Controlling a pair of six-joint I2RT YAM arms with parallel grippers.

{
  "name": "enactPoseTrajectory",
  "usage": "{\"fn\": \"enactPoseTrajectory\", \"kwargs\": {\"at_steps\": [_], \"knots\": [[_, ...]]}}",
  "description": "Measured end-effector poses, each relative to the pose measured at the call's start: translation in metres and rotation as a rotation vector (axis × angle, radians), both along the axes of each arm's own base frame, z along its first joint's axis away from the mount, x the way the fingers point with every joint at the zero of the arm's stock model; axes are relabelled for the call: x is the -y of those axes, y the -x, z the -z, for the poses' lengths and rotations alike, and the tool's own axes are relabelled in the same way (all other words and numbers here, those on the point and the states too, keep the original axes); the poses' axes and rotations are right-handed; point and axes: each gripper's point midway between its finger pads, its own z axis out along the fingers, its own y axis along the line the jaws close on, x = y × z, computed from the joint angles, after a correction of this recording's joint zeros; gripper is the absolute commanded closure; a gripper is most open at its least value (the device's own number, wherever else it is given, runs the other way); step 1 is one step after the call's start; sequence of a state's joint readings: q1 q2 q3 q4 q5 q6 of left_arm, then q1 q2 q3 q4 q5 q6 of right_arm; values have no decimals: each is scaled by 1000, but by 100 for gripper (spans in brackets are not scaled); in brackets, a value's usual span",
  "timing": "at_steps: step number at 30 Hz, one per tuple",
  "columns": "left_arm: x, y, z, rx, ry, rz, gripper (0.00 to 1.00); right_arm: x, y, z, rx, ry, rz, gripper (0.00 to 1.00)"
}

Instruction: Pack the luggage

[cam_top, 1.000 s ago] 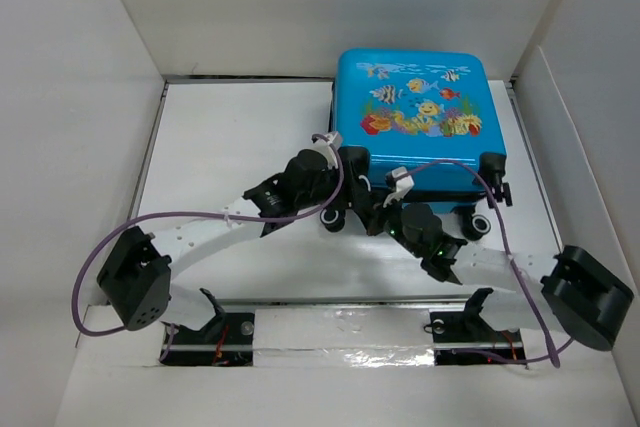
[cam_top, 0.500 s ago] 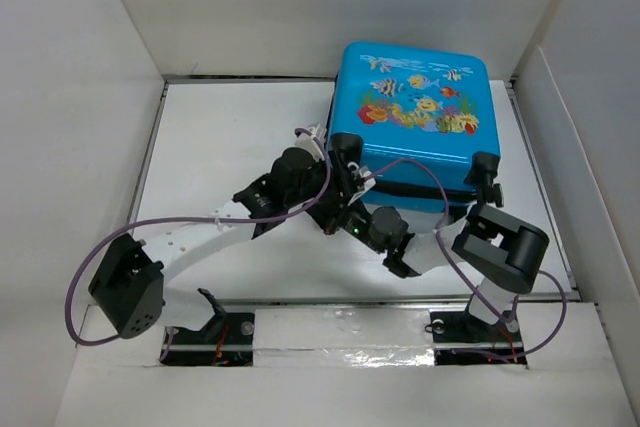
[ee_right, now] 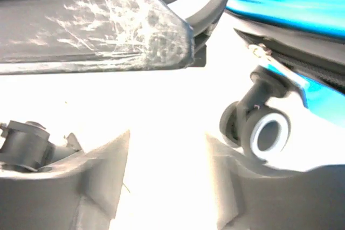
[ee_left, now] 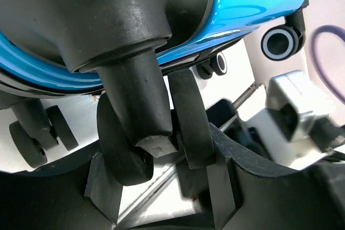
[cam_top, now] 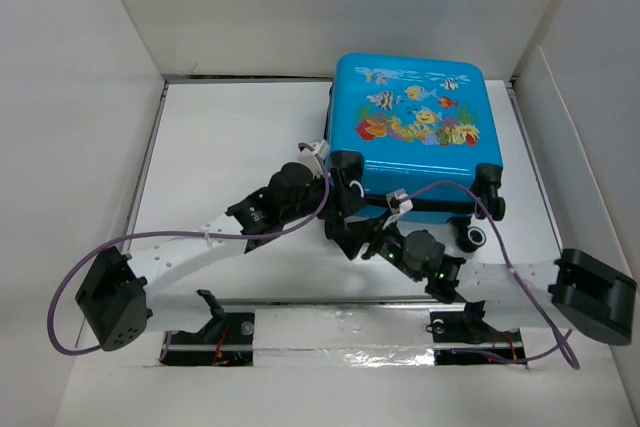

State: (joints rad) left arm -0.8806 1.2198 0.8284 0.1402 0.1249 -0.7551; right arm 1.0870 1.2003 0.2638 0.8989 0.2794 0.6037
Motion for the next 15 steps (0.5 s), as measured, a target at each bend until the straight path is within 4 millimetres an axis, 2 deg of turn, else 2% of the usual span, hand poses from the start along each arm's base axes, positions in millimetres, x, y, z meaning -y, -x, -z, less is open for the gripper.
{"fn": "enactPoseTrajectory", "kwargs": {"at_steps": [2, 4, 5, 6, 8, 12, 13, 15], "knots": [[-1, -1, 1, 6, 4, -7, 100, 11, 1, -2, -14, 46, 25, 22], [-4, -4, 2, 22, 23, -25, 100, 27, 3, -3, -28, 91, 58, 37], [-6, -6, 2, 34, 33, -39, 100, 36, 3, -5, -32, 112, 83, 51], [-9, -8, 1, 47, 42, -54, 100, 47, 4, -7, -34, 132, 109, 80], [-17, -13, 2, 73, 51, -96, 100, 73, 3, -19, -23, 141, 171, 100], [-35, -20, 9, 111, 45, -160, 100, 138, -21, -63, 26, 122, 391, 100], [-38, -21, 11, 117, 41, -168, 100, 158, -31, -86, 52, 88, 470, 100], [-42, -20, 18, 120, 29, -175, 100, 194, -48, -113, 84, 97, 613, 100]]}}
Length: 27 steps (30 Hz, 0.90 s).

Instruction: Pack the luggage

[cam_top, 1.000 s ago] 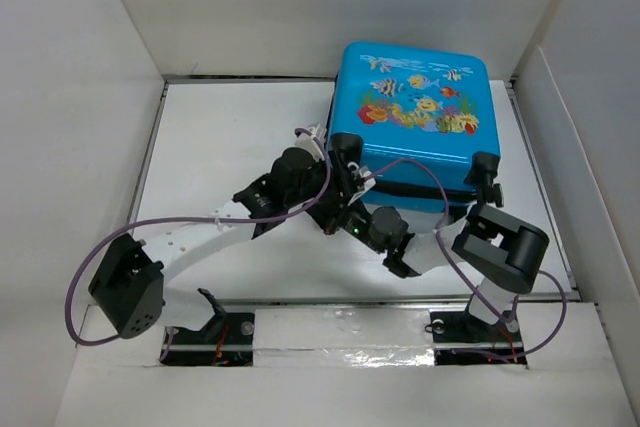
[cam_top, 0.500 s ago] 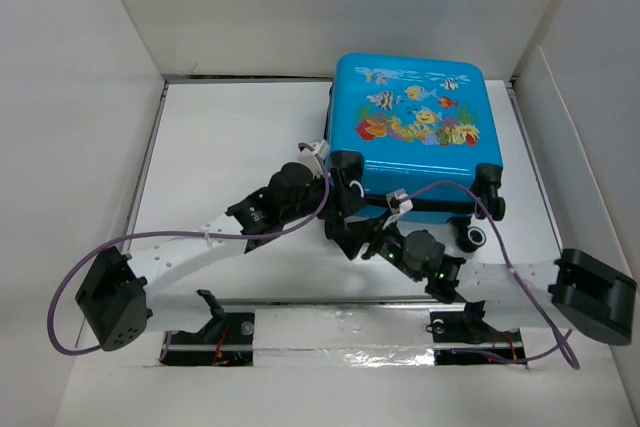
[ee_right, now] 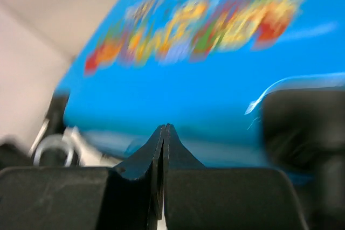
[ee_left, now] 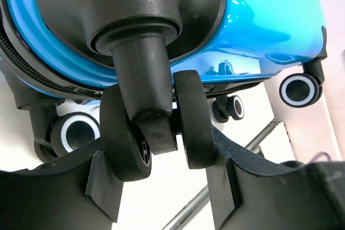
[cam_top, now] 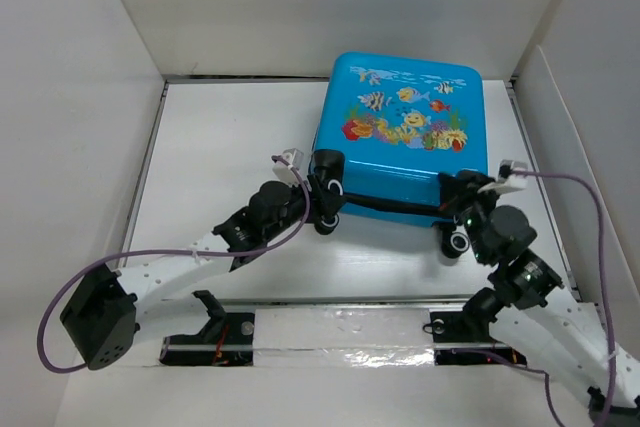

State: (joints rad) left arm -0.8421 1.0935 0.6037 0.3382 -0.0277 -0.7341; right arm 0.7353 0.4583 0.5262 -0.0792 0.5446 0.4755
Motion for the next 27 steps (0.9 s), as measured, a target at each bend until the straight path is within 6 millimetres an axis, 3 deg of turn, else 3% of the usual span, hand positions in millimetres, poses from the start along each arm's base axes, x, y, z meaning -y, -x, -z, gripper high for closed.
{"fn": "enactPoseTrajectory", "kwargs": {"at_steps": [2, 3, 5, 6, 9, 11, 13, 20, 27], "knots": [[-1, 1, 3, 8, 1, 2, 100, 34, -19, -19, 10, 35, 134, 94], [-2, 1, 2, 13, 4, 3, 100, 51, -29, -25, 5, 51, 196, 69], [-2, 2, 2, 20, 5, 4, 100, 86, -47, -28, -18, 85, 303, 39], [-3, 2, 3, 22, 6, 5, 100, 102, -55, -26, -35, 95, 341, 19], [-5, 4, 4, 35, 13, 5, 100, 144, -70, -3, -118, 104, 404, 1], [-7, 5, 5, 43, 19, 6, 100, 159, -80, 17, -182, 86, 377, 0], [-7, 6, 3, 53, 30, 6, 100, 160, -90, 34, -230, 44, 311, 0], [-3, 9, 5, 80, 43, 15, 100, 106, -116, 38, -173, -49, -50, 0], [16, 13, 9, 75, 70, 24, 100, 96, -169, 34, -152, -53, -149, 4]]}}
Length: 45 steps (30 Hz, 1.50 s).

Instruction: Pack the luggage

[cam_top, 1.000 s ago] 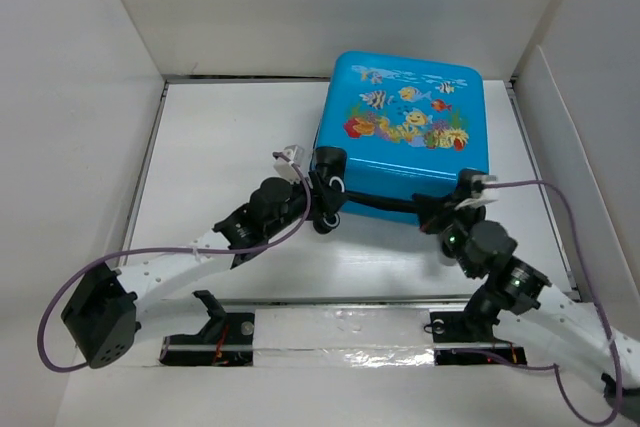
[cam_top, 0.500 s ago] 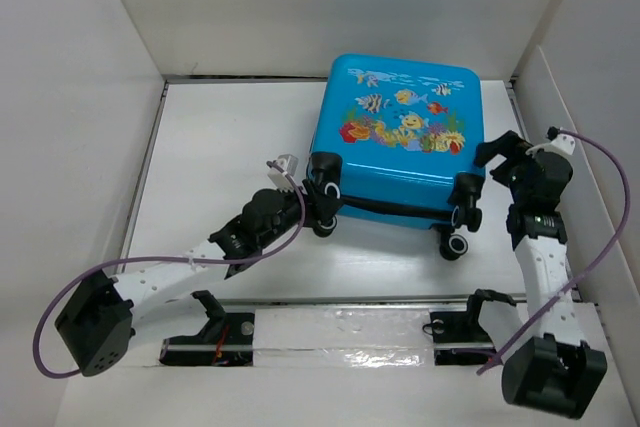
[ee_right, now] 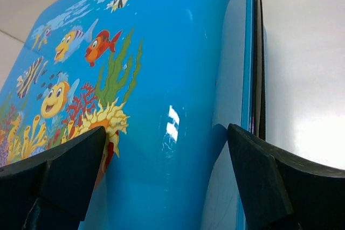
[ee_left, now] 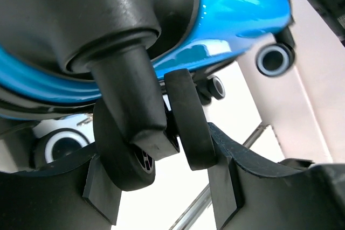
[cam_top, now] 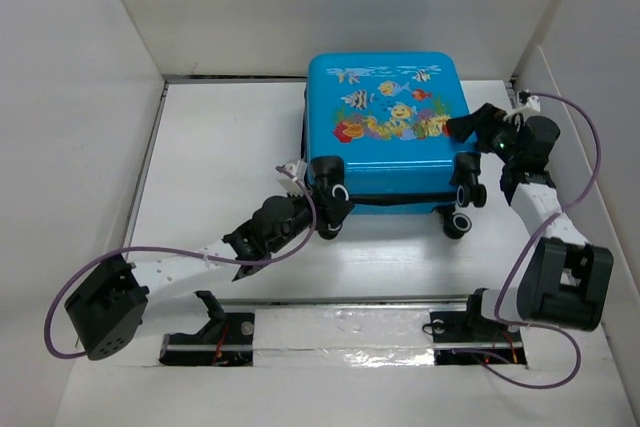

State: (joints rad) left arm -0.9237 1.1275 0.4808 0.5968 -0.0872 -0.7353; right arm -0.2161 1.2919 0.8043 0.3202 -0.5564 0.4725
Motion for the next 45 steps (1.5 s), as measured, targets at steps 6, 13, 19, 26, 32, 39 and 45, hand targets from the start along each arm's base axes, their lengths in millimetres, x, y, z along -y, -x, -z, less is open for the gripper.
{"fn": "enactPoseTrajectory", "kwargs": {"at_steps": [6, 13, 19, 26, 32, 39, 45], "knots": [[19, -3, -1, -12, 27, 31, 100, -11, -44, -13, -10, 21, -40, 0], [36, 2, -3, -42, 5, 93, 100, -8, -43, -24, -29, 130, 45, 0], [54, 8, -9, -70, 29, 158, 100, -61, 43, -93, 208, 167, -15, 65], [54, 10, -12, -116, 55, 205, 100, -127, 152, -76, 408, 77, -220, 100], [54, 11, -16, -143, 64, 237, 100, -191, 198, 78, 105, 79, -434, 79], [54, 11, -17, -168, 43, 244, 100, -231, 200, 116, 44, 124, -441, 52], [49, 12, -17, -173, 17, 231, 100, -236, 173, 112, 95, 98, -334, 48]]}}
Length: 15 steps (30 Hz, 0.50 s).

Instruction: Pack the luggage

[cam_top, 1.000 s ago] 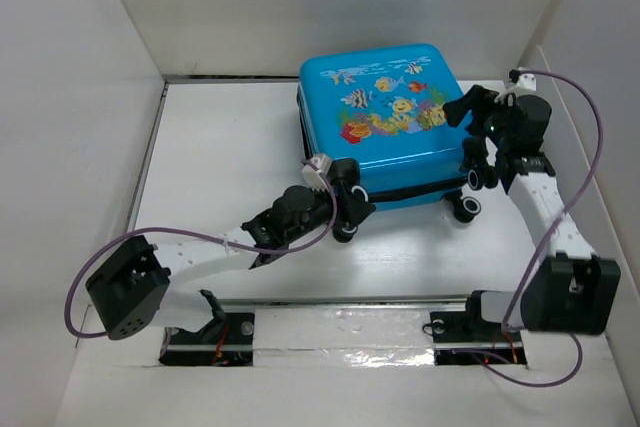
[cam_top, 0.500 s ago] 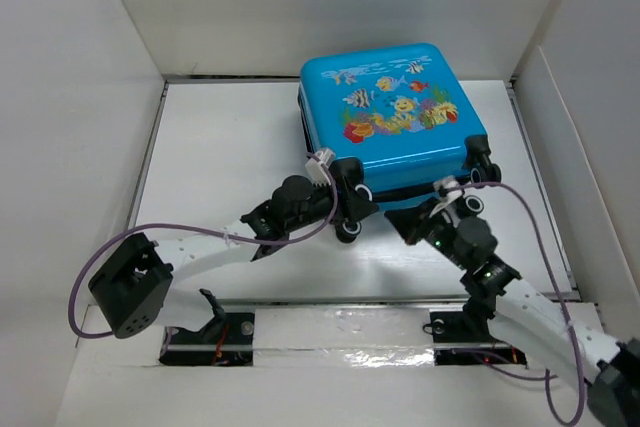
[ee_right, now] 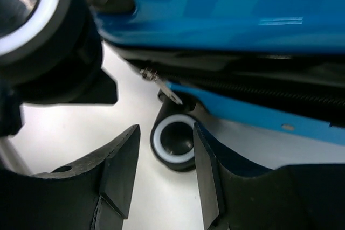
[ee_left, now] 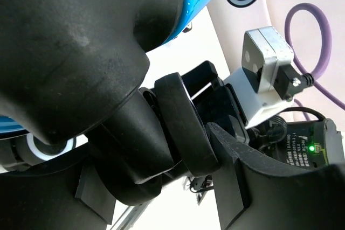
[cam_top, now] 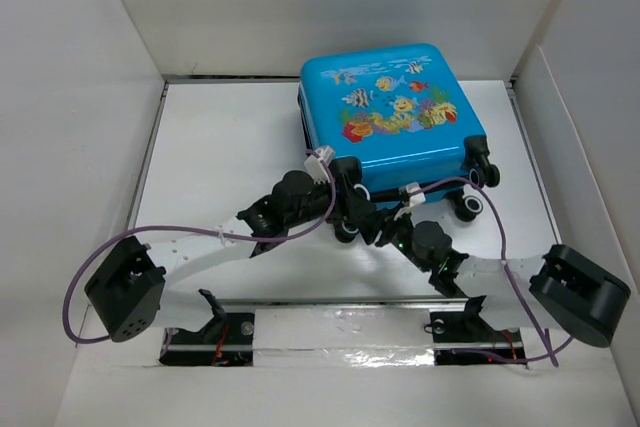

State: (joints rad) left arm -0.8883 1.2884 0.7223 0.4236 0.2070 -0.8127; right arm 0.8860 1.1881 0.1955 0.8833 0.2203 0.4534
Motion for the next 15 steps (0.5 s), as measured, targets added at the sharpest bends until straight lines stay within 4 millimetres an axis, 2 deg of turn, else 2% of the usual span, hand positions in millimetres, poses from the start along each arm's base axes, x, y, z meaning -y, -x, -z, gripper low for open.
{"fn": "enactPoseTrajectory", "kwargs": {"at_steps": [5, 9, 15], "knots": [[-1, -2, -4, 8, -14, -9, 100, -8, -12, 0, 22, -27, 31, 45], [-1, -8, -13, 19, -15, -22, 100, -19, -18, -8, 55, -70, 36, 45], [-2, -10, -15, 16, -24, -28, 100, -27, -27, -3, 61, -80, 60, 51]]}}
